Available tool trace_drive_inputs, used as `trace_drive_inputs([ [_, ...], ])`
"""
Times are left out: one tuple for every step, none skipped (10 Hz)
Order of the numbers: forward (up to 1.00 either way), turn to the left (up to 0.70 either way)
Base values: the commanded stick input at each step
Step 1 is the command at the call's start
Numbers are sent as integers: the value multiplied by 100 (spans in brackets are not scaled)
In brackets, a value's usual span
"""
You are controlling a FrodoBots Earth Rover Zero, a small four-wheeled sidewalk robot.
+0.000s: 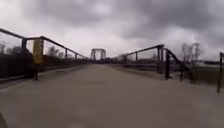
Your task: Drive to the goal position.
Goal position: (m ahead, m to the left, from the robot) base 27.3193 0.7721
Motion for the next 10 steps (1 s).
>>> trace_drive_inputs([
  [100,0],
  [100,0],
  [100,0],
  [100,0],
  [100,0],
  [100,0],
  [100,0],
  [100,0],
  [100,0],
  [100,0],
])
